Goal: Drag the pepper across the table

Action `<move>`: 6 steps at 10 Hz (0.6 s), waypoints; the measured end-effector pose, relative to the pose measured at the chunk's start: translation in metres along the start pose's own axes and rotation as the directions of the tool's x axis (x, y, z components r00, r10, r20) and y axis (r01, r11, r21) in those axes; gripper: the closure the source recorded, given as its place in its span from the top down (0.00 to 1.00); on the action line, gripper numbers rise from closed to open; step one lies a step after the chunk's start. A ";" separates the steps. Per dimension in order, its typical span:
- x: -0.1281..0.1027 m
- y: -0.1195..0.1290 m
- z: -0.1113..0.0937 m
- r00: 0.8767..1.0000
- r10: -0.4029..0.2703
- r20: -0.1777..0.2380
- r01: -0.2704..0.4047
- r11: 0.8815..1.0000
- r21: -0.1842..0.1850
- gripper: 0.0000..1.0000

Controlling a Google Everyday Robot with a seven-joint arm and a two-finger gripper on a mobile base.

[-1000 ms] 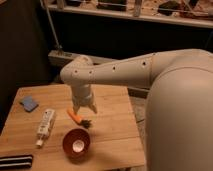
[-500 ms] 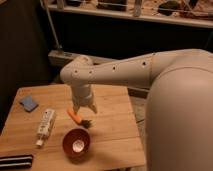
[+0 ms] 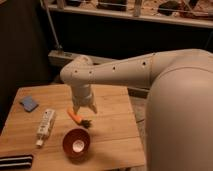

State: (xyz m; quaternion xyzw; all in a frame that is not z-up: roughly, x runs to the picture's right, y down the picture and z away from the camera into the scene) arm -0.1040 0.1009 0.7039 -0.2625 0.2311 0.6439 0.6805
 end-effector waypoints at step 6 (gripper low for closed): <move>-0.043 0.053 -0.011 0.917 -0.336 0.216 0.365 0.925 -0.107 0.65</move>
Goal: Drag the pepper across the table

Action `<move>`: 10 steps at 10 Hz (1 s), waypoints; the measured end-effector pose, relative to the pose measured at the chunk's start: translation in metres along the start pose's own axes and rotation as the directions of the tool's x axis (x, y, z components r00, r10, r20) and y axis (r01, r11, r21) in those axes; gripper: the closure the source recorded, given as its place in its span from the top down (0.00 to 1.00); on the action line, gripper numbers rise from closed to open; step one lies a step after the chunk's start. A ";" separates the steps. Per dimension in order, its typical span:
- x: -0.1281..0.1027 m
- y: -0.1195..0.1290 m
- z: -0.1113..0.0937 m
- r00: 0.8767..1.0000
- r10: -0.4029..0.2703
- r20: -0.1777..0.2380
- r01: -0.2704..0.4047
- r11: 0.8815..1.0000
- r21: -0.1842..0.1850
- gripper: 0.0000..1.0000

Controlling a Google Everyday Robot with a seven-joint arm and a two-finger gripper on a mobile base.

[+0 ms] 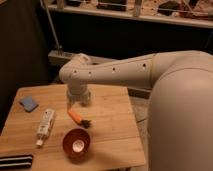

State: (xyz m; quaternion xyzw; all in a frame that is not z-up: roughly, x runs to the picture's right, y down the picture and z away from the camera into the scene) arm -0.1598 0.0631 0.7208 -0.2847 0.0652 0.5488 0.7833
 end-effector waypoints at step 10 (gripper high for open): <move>-0.015 -0.018 0.029 0.947 -0.319 -0.039 0.321 0.943 0.091 0.65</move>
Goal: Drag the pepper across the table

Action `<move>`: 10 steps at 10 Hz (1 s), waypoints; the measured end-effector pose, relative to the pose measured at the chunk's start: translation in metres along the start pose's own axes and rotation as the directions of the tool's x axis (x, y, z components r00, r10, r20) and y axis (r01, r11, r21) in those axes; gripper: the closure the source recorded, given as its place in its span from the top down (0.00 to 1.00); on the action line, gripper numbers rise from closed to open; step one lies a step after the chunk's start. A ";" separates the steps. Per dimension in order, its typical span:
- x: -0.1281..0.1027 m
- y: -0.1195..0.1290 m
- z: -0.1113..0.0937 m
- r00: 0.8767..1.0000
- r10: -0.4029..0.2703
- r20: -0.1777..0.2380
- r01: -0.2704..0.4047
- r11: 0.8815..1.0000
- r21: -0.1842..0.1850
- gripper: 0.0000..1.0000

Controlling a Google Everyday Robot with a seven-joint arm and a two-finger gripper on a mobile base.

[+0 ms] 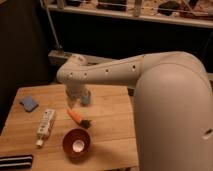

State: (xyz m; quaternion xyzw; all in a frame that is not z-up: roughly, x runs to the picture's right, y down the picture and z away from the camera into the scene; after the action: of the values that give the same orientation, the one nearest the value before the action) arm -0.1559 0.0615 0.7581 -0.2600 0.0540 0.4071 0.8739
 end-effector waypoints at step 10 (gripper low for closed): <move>0.018 0.054 0.064 0.996 -0.037 -0.076 0.032 0.998 -0.055 0.65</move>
State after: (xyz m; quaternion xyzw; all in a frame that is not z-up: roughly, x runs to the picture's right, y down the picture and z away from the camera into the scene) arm -0.1912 0.1346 0.7851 -0.2997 0.0721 0.3830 0.8708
